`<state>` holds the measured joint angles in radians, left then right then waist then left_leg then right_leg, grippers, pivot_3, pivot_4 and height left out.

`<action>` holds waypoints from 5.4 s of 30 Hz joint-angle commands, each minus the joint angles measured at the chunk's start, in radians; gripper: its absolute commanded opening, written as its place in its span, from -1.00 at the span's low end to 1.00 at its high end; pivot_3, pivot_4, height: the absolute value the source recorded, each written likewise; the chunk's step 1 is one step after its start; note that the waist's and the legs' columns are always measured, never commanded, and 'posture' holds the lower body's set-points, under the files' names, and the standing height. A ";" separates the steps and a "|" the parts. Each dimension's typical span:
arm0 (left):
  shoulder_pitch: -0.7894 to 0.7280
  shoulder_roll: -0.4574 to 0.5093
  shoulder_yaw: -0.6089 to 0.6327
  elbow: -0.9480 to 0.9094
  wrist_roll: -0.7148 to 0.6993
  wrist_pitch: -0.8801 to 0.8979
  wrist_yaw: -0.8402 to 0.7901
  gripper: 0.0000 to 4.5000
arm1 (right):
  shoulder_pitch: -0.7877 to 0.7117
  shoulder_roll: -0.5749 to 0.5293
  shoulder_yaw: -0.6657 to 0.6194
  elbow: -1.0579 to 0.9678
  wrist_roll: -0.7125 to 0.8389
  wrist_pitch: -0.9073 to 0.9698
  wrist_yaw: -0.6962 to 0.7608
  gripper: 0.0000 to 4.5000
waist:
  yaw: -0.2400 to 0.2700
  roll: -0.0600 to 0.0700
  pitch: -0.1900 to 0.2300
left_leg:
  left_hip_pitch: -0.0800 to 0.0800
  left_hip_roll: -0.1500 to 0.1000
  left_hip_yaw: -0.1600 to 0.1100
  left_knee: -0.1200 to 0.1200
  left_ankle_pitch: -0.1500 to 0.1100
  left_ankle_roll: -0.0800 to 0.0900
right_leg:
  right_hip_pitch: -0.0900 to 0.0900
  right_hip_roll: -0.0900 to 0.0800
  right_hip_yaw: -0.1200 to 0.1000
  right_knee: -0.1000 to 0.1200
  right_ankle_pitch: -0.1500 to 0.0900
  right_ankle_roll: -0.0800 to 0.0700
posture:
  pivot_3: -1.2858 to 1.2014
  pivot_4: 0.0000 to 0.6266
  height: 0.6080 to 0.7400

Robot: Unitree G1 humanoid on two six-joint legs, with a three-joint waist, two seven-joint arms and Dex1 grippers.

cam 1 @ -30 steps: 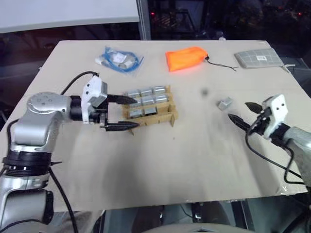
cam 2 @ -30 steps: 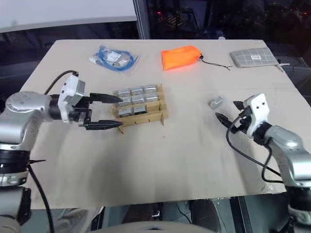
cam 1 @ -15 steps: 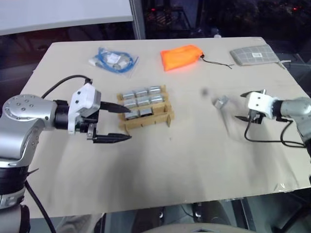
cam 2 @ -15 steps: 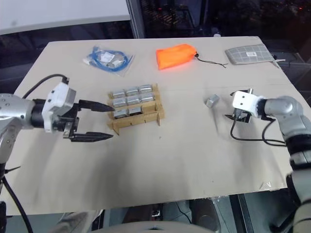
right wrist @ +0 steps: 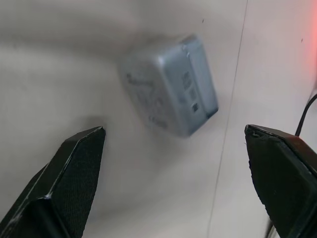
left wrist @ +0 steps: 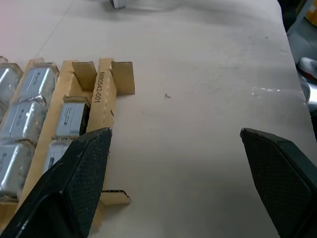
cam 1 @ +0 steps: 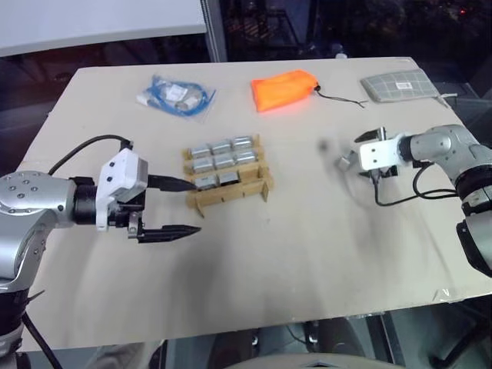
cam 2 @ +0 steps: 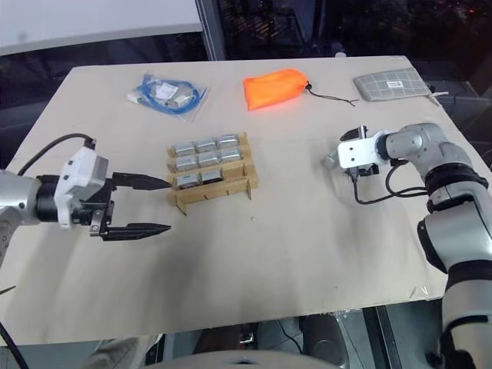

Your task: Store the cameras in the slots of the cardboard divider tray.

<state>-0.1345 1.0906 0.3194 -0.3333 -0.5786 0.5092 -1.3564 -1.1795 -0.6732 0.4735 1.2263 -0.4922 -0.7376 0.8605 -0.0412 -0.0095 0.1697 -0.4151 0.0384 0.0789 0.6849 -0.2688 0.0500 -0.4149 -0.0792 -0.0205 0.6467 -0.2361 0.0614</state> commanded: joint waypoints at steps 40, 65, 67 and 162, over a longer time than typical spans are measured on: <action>0.029 0.061 0.128 0.024 0.004 -0.033 0.020 0.93 | -0.009 0.277 -0.186 -0.523 0.458 0.427 0.532 -0.68 | 0.002 0.001 0.001 | 0.002 0.002 0.004 0.001 0.001 -0.002 | -0.004 0.000 0.005 0.009 0.000 0.000 | 0.03 -0.52 1.00; 0.032 0.074 0.192 0.086 -0.010 -0.038 0.032 0.93 | 0.010 0.572 -0.313 -0.182 0.593 0.463 0.410 -0.68 | -0.003 0.001 0.001 | 0.000 0.000 0.008 0.000 0.001 -0.002 | -0.007 0.001 0.005 0.010 0.000 -0.001 | 0.03 -0.52 1.00; 0.035 0.076 0.197 0.084 -0.012 -0.034 0.030 0.93 | -0.003 0.585 -0.323 -0.141 0.585 0.439 0.377 -0.68 | -0.003 0.001 0.001 | 0.000 0.000 0.008 0.000 0.001 -0.002 | -0.007 0.001 0.005 0.010 0.000 -0.001 | 0.03 -0.52 1.00; 0.009 0.050 0.150 0.069 -0.021 -0.032 0.043 0.93 | -0.047 0.508 -0.087 -0.017 0.167 -0.047 0.125 -0.03 | -0.003 0.001 0.001 | 0.003 0.001 0.007 -0.001 0.002 -0.004 | -0.007 0.001 0.007 0.014 0.000 -0.001 | 0.03 -0.52 1.00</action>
<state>-0.1135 1.1389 0.4604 -0.2571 -0.5904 0.4880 -1.3206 -1.2285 -0.1633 0.3839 1.2068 -0.3172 -0.7732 0.9791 -0.0445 -0.0090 0.1704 -0.4123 0.0391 0.0862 0.6843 -0.2663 0.0455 -0.4223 -0.0782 -0.0140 0.6607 -0.2363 0.0601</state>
